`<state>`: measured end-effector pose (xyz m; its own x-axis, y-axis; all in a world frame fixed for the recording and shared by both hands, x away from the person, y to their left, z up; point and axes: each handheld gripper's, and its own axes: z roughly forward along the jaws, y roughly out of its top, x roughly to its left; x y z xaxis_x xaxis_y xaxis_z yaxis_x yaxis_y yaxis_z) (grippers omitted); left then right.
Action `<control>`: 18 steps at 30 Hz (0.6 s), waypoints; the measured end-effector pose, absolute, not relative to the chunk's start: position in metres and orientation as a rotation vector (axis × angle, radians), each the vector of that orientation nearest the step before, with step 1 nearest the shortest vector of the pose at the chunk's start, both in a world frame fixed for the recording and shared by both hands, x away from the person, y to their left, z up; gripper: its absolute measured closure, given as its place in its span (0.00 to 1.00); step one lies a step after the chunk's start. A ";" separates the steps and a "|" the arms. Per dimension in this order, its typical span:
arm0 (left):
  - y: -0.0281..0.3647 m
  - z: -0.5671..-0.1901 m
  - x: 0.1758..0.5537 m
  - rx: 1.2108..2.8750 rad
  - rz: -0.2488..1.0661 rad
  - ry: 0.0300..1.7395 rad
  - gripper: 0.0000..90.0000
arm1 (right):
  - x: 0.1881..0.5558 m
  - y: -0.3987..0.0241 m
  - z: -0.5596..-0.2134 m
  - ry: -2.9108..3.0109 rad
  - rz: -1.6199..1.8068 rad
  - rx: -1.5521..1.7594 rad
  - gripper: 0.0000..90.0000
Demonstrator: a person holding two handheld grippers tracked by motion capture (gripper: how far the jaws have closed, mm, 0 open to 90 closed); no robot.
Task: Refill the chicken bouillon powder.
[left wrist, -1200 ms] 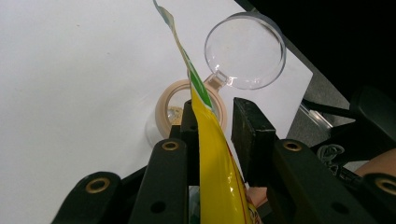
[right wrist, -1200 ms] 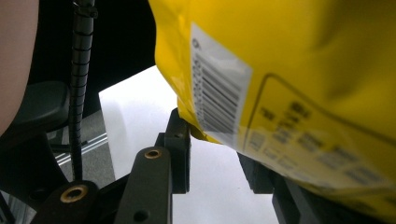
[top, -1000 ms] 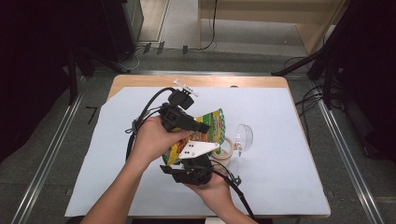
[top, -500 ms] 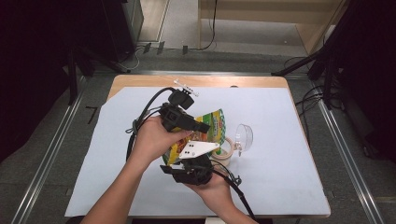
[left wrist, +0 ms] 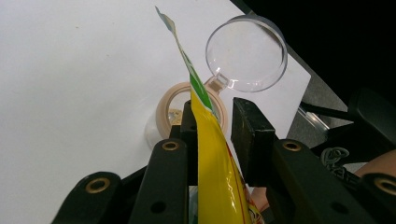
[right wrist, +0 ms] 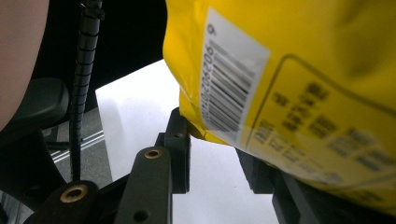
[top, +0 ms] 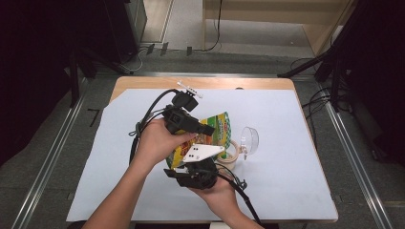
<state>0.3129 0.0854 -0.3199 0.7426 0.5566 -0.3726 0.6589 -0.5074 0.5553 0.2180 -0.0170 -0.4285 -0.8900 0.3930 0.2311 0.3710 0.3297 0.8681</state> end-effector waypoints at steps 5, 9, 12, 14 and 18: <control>0.086 -0.320 0.313 2.240 -0.190 0.908 0.83 | 0.218 -0.017 -0.429 2.543 1.653 0.733 0.76; 0.086 -0.320 0.314 2.241 -0.190 0.905 0.83 | 0.218 -0.017 -0.429 2.546 1.652 0.735 0.76; 0.086 -0.320 0.314 2.242 -0.188 0.904 0.83 | 0.219 -0.017 -0.429 2.545 1.652 0.735 0.76; 0.086 -0.320 0.314 2.242 -0.187 0.905 0.83 | 0.219 -0.017 -0.429 2.544 1.653 0.737 0.76; 0.087 -0.319 0.313 2.231 -0.187 0.906 0.83 | 0.218 -0.017 -0.428 2.542 1.655 0.734 0.76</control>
<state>0.3135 0.0865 -0.3195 0.7436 0.5540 -0.3743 0.6571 -0.5018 0.5625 0.2180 -0.0168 -0.4277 -0.8891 0.3941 0.2327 0.3722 0.3269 0.8686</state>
